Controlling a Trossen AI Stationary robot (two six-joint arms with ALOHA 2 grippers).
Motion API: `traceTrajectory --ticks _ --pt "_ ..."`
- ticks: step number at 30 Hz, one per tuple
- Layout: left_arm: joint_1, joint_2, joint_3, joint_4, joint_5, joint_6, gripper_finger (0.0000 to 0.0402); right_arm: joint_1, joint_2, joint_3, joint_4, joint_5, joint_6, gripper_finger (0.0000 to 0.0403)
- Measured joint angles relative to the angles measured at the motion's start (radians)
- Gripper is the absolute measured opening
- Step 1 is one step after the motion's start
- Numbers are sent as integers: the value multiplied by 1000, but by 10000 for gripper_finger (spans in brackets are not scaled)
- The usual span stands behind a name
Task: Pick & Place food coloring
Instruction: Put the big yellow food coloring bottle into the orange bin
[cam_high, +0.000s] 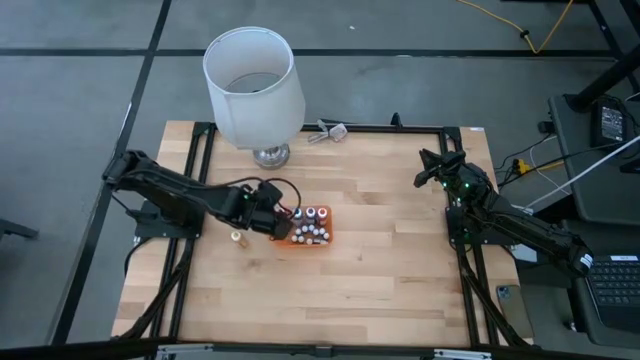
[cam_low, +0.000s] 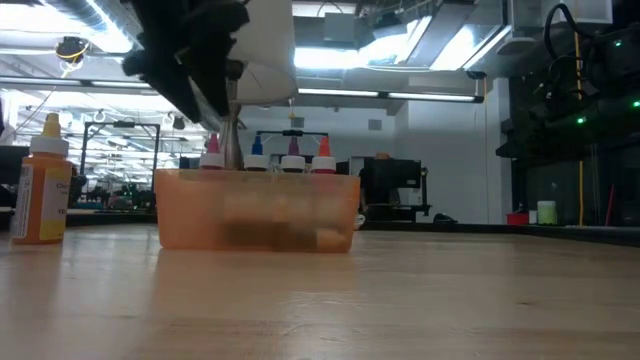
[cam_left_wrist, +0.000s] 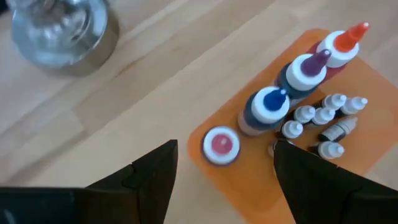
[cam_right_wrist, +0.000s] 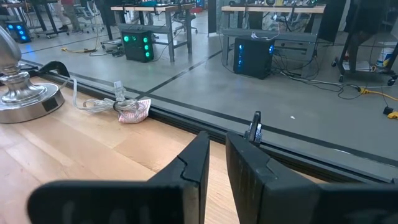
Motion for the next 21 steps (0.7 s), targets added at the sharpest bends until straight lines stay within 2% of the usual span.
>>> traceTrajectory --ticks 7,14,21 --pt "-25 -57 1 -154 73 -191 252 0 0 0 0 0 0 58" --pt "-91 -64 0 -320 178 -436 251 0 0 0 0 0 0 58" --pt "-159 -55 -1 -368 257 -581 251 0 0 0 0 0 0 58"
